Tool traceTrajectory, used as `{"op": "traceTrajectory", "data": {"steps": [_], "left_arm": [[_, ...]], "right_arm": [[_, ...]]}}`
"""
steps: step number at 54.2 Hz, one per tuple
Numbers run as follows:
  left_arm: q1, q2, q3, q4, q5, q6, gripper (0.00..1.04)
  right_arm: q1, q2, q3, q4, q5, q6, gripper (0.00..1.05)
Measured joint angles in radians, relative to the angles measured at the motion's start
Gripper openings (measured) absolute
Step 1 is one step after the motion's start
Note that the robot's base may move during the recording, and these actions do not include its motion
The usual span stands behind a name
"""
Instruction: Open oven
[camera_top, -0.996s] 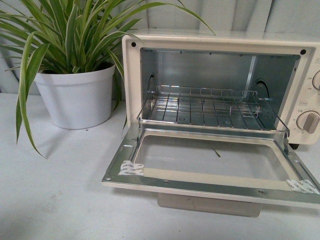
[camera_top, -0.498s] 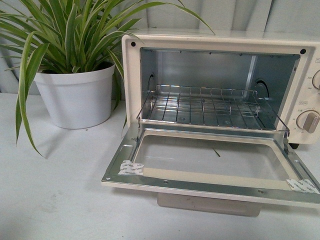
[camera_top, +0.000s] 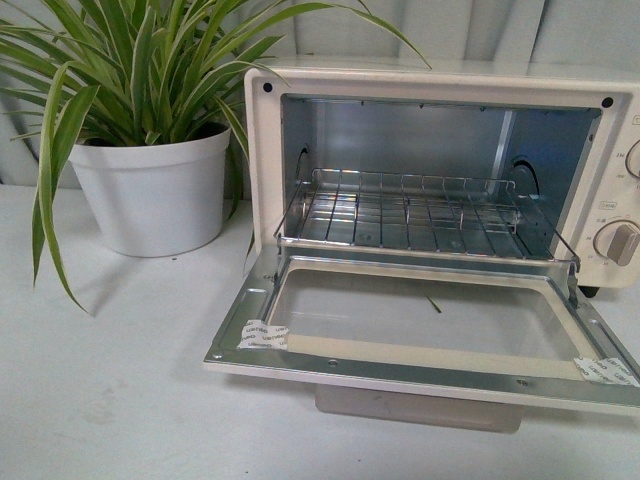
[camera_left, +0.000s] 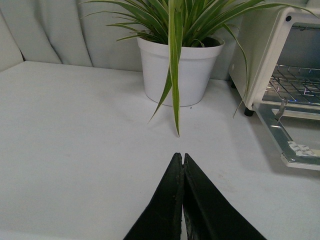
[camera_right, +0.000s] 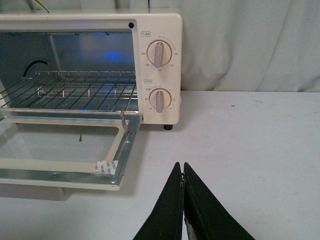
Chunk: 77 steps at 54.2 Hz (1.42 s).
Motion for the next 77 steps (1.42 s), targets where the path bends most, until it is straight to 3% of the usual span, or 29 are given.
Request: {"op": "traceTrajectory", "data": {"steps": [17,18,41,43,77], "left_arm": [[0.002,0.000,0.000,0.000,0.002,0.000,0.04],[0.002,0.000,0.000,0.000,0.001,0.000,0.08],[0.002,0.000,0.000,0.000,0.002,0.000,0.99],[0.002,0.000,0.000,0.000,0.002,0.001,0.98],[0.002,0.000,0.000,0.000,0.002,0.001,0.98]], "right_arm": [[0.000,0.000,0.000,0.000,0.000,0.000,0.01],[0.000,0.000,0.000,0.000,0.000,0.000,0.01],[0.000,0.000,0.000,0.000,0.000,-0.001,0.92],[0.000,0.000,0.000,0.000,0.000,0.000,0.97],[0.000,0.000,0.000,0.000,0.000,-0.001,0.95]]}}
